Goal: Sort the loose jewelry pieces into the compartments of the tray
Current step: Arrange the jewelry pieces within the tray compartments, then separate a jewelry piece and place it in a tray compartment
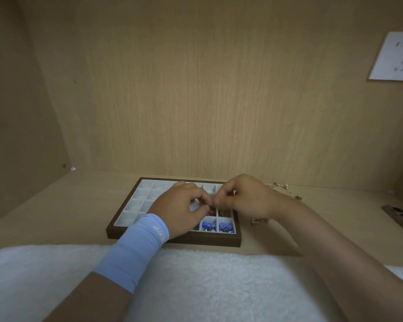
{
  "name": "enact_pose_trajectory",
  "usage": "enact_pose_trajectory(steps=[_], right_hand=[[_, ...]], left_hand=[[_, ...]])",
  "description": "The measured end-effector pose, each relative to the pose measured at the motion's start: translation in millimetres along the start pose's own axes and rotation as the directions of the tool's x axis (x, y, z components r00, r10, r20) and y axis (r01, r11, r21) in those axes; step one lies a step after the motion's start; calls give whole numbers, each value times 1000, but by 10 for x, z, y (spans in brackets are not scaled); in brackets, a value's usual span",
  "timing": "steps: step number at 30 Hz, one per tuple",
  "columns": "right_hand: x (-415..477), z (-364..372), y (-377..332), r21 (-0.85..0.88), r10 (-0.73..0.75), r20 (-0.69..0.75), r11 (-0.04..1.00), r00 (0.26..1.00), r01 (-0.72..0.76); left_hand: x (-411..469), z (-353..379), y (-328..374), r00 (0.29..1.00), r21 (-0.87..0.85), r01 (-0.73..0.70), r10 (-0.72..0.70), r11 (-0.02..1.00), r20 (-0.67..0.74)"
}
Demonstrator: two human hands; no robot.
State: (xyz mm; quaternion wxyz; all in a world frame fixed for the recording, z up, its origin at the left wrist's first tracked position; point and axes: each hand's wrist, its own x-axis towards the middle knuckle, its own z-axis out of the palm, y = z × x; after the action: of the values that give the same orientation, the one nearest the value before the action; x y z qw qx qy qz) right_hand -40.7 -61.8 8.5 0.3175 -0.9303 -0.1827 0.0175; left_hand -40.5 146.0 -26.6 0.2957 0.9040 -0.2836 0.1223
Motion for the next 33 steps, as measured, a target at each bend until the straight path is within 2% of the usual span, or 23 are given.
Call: enact_pose_trajectory(steps=[3, 5, 10, 13, 16, 21, 28, 33], right_hand=[[-36, -283, 64, 48, 44, -141, 998, 989, -37], [-72, -436, 148, 66, 81, -176, 995, 981, -70], [-139, -611, 368, -31, 175, -41, 984, 984, -177], [-129, -620, 456, -115, 204, -43, 971, 978, -208], [-102, -553, 485, -169, 197, -18, 966, 980, -197], [-118, -516, 538, -118, 192, 24, 975, 981, -188], [-95, -442, 628, -81, 166, 43, 983, 985, -162], [-56, -402, 669, -60, 155, -22, 986, 988, -156]], left_hand=[[6, 47, 26, 999, 60, -33, 30, 998, 43], [9, 66, 37, 998, 85, -35, 30, 996, 57], [22, 36, 81, 998, 87, -7, 2, 996, 60], [83, 61, 211, 1000, -1, -13, 13, 1000, 2], [229, 150, 391, 999, 11, -42, 42, 999, 3], [516, 318, 562, 996, 97, -27, 19, 995, 87], [680, 564, 529, 995, 135, -17, 4, 991, 96], [693, 600, 432, 998, 43, -7, 4, 999, 58]])
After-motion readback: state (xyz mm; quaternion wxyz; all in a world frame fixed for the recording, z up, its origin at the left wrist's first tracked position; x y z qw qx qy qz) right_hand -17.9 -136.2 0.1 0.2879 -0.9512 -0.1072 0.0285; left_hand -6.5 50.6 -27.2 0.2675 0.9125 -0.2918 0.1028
